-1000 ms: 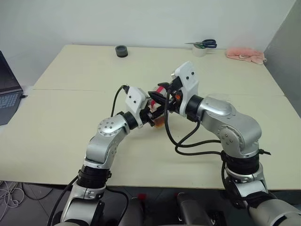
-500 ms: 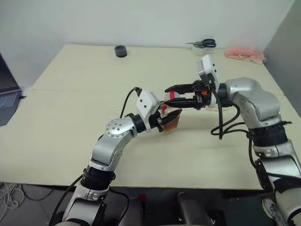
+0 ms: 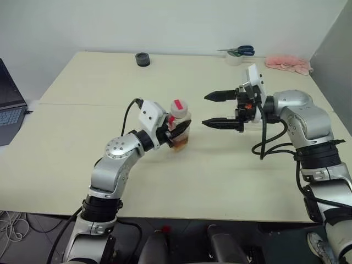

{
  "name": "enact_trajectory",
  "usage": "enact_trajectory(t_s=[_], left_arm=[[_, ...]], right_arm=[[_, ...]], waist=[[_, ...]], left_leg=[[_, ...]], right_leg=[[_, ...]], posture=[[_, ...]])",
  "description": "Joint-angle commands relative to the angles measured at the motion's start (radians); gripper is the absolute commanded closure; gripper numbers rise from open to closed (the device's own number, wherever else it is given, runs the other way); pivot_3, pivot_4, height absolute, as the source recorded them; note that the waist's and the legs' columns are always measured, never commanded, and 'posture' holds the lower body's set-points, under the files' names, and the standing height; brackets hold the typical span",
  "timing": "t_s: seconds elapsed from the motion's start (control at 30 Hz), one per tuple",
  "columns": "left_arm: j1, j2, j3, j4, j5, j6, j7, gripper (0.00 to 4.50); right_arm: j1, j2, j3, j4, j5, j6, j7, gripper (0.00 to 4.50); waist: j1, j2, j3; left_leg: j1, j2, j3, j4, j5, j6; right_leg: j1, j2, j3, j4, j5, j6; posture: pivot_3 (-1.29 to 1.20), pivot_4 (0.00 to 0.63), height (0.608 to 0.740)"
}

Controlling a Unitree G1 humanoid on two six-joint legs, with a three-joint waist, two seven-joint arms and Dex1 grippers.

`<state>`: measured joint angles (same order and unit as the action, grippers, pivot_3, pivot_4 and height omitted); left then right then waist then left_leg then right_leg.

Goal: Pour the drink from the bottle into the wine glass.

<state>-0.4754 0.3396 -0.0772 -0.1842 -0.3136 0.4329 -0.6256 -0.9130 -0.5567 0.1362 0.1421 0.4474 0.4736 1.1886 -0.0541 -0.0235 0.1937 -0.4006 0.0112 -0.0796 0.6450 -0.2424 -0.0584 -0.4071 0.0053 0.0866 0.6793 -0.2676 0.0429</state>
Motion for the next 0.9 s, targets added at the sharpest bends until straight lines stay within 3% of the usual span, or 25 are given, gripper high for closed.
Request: enact_trajectory(t_s=[0.03,0.3,0.5,0.9], left_arm=[[-0.027,-0.011,0.0,-0.013,-0.007,-0.027,-0.01,2.68],[-0.02,-0.021,-0.006,-0.006,-0.004,-0.034,-0.017,2.68],[-0.02,-0.026,-0.009,-0.007,-0.002,-0.035,-0.019,2.68],[-0.02,-0.027,-0.006,-0.003,0.004,-0.046,-0.014,2.68]], right_arm=[[0.034,0.014,-0.067,-0.172,0.045,0.108,-0.128,0.0],[0.12,0.135,-0.064,-0.424,0.066,0.3,-0.426,0.0],[0.098,0.23,-0.026,-0.424,0.01,0.338,-0.584,0.0],[0.069,0.32,-0.002,-0.311,-0.12,0.255,-0.725,0.0]], waist=[[0.001,0.0,0.0],[-0.001,0.0,0.0],[0.0,0.0,0.0],[-0.002,0.0,0.0]], left_leg=[[0.0,0.0,0.0,0.0,0.0,0.0],[0.0,0.001,-0.001,0.0,0.0,0.0],[0.0,0.0,0.0,0.0,0.0,0.0],[0.0,0.0,0.0,0.0,0.0,0.0]], right_leg=[[0.0,0.0,0.0,0.0,0.0,0.0],[0.0,0.001,0.0,0.001,0.0,0.0],[0.0,0.001,0.0,0.001,0.0,0.0],[0.0,0.001,0.0,0.001,0.0,0.0]], posture=[[0.0,0.15,0.74],[0.0,0.15,0.74],[0.0,0.15,0.74],[0.0,0.15,0.74]])
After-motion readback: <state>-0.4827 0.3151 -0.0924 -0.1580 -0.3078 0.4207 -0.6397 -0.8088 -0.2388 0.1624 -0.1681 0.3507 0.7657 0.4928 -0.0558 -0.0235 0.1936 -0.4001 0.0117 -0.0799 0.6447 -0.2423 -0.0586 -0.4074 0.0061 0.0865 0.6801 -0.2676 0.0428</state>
